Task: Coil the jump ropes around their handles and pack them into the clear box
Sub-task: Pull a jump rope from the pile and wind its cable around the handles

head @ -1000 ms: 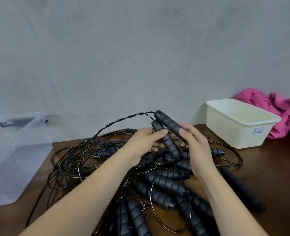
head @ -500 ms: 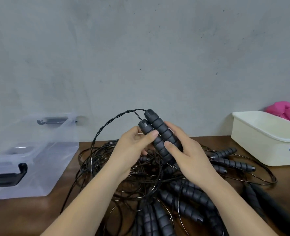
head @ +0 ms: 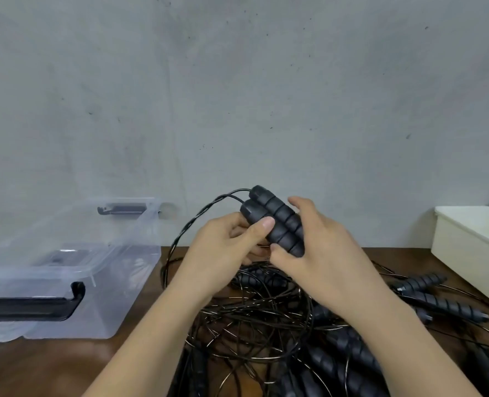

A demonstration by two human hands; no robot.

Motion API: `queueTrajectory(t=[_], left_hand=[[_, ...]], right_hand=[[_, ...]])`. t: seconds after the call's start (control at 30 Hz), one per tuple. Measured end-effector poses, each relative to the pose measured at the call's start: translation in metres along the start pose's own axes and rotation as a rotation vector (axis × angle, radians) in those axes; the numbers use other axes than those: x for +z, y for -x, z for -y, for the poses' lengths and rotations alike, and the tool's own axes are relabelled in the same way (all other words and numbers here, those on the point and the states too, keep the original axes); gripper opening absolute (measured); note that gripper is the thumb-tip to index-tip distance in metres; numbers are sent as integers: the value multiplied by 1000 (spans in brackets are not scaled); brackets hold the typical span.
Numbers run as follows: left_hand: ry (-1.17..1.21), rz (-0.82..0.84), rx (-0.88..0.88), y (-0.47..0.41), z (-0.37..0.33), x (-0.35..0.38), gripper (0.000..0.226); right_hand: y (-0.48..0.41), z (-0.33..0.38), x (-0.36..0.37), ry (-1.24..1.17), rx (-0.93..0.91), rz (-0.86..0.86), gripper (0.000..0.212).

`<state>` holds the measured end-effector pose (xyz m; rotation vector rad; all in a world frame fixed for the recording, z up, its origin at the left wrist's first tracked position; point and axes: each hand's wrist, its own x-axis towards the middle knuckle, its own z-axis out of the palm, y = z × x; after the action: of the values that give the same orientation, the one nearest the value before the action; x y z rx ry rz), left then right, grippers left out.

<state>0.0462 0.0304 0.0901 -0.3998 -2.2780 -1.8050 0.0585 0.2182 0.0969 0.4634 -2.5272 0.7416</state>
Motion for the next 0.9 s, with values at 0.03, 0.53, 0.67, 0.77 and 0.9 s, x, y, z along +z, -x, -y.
queueTrajectory(t=[0.03,0.53,0.67,0.77,0.9], left_hand=[[-46,-23,15,-2,0,-7,29],[-448,-107,261,-14,14,-45,28],[-377,-163,249,-17,15,-42,27],[-384,-125,268,-19,16,-52,26],[-383,-46,293,-16,14,-59,25]], right_hand=[[-3,0,-4,-12,33,16,66],[2,-16,-31,-327,62,162,25],[8,-4,-21,-253,3,107,41],[6,-3,-26,-299,33,165,42],[5,-13,-50,-425,116,251,38]])
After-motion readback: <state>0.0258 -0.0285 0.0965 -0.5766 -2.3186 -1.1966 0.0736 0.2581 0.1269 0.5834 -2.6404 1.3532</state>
